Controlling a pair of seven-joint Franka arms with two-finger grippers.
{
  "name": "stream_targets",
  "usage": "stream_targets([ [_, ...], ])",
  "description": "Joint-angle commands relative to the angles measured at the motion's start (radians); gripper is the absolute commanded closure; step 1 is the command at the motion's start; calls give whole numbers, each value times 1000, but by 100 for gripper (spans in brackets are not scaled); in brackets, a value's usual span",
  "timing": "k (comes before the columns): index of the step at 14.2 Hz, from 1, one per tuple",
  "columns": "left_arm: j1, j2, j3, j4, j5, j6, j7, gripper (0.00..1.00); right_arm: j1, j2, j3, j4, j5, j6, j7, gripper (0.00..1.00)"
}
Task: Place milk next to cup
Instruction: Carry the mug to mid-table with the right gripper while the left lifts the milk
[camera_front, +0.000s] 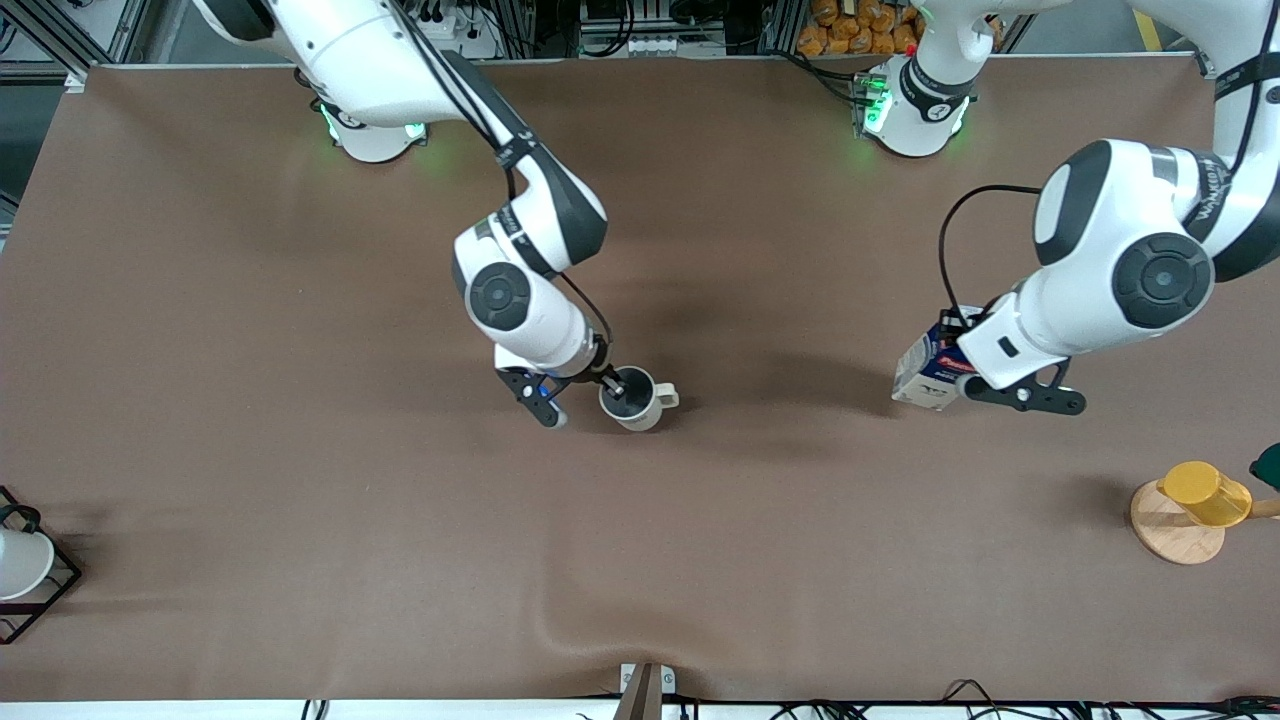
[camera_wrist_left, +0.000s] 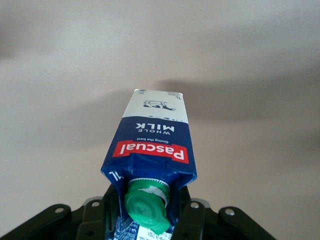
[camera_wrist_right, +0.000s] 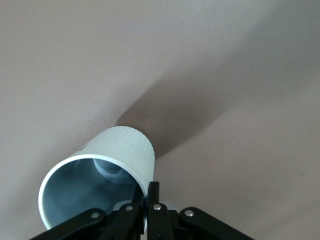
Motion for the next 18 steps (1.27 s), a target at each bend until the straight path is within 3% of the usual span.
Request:
stream_targets([
  [1, -9, -5, -30, 33, 5, -47, -51, 52, 35, 49, -16, 44, -27, 28, 61, 100],
  [2, -10, -5, -48, 43, -4, -60, -71, 52, 39, 56, -15, 44, -35, 30, 63, 98],
  [3, -12, 0, -69, 58, -26, -70, -112, 52, 39, 56, -15, 42, -47, 28, 63, 57],
  [4, -24, 3, -82, 73, -32, -80, -163, 52, 38, 55, -15, 42, -47, 28, 70, 23],
  [5, -44, 9, -87, 86, -34, -86, -200, 52, 38, 55, -16, 44, -48, 28, 84, 5],
  [6, -75, 11, -85, 90, -32, -89, -231, 52, 35, 52, -16, 45, -48, 27, 84, 0],
  [8, -121, 17, -85, 107, -35, -90, -286, 52, 17, 33, -15, 62, -45, -7, 80, 0],
  [12, -208, 58, -85, 145, -55, -90, -355, 52, -100, 21, -7, 223, -36, -362, 46, 0],
  [15, -274, 109, -85, 213, -67, -90, -438, 52, -175, -61, -13, 225, -44, -462, -122, 0],
  [18, -348, 176, -85, 294, -78, -89, -502, 52, -262, -128, -19, 212, -107, -551, -398, 0],
])
